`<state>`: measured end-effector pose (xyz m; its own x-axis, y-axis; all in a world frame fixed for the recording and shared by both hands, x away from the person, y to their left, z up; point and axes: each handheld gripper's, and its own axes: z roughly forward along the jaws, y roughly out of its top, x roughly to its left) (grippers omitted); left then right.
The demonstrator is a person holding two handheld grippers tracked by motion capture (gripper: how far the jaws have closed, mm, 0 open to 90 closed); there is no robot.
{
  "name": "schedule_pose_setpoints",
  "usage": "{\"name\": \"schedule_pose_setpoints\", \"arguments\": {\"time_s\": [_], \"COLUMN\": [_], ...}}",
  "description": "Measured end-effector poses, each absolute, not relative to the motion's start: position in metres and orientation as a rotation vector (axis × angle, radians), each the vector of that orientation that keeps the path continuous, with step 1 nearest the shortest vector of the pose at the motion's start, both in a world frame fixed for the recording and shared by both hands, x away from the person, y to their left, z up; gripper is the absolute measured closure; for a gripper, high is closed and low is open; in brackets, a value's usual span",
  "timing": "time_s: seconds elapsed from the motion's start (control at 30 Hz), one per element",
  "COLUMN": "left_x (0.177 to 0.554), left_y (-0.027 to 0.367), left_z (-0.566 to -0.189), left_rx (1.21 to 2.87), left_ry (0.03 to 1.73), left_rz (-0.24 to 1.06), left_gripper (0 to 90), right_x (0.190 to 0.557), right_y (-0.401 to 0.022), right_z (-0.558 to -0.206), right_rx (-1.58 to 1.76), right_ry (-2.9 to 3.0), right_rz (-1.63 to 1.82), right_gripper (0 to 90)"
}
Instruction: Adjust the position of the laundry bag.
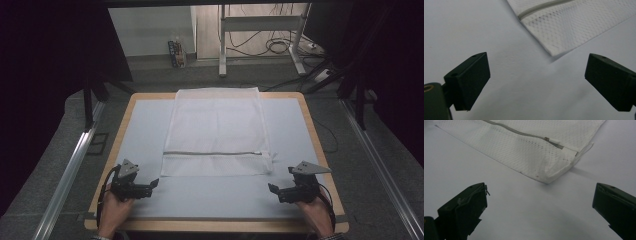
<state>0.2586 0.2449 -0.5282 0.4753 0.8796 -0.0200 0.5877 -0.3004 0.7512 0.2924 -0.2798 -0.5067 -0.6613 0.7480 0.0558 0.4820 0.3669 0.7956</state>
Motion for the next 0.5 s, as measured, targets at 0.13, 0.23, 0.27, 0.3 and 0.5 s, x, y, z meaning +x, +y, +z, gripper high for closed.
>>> {"name": "schedule_pose_setpoints", "arguments": {"time_s": [0.13, 0.23, 0.27, 0.3, 0.5], "left_x": [0.2569, 0.2576, 0.2579, 0.2583, 0.2614], "left_y": [0.2396, 0.2386, 0.2389, 0.239, 0.2415], "left_z": [-0.5266, -0.5282, -0.5295, -0.5311, -0.5363], "left_rx": [2.04, 2.04, 2.041, 2.046, 2.055], "left_ry": [1.209, 1.195, 1.187, 1.182, 1.139], "left_rz": [0.54, 0.535, 0.536, 0.538, 0.513], "left_gripper": [4.8, 5.5, 5.5, 6.0, 6.5], "right_x": [0.2908, 0.2913, 0.2913, 0.2917, 0.2917], "right_y": [-0.278, -0.2764, -0.2764, -0.2762, -0.2744], "right_z": [-0.5058, -0.5072, -0.5072, -0.5078, -0.5085], "right_rx": [1.076, 1.073, 1.073, 1.074, 1.063], "right_ry": [2.316, 2.329, 2.329, 2.333, 2.347], "right_rz": [1.168, 1.148, 1.148, 1.148, 1.143], "right_gripper": [0.0, 0.0, 0.0, 0.0, 0.0]}}
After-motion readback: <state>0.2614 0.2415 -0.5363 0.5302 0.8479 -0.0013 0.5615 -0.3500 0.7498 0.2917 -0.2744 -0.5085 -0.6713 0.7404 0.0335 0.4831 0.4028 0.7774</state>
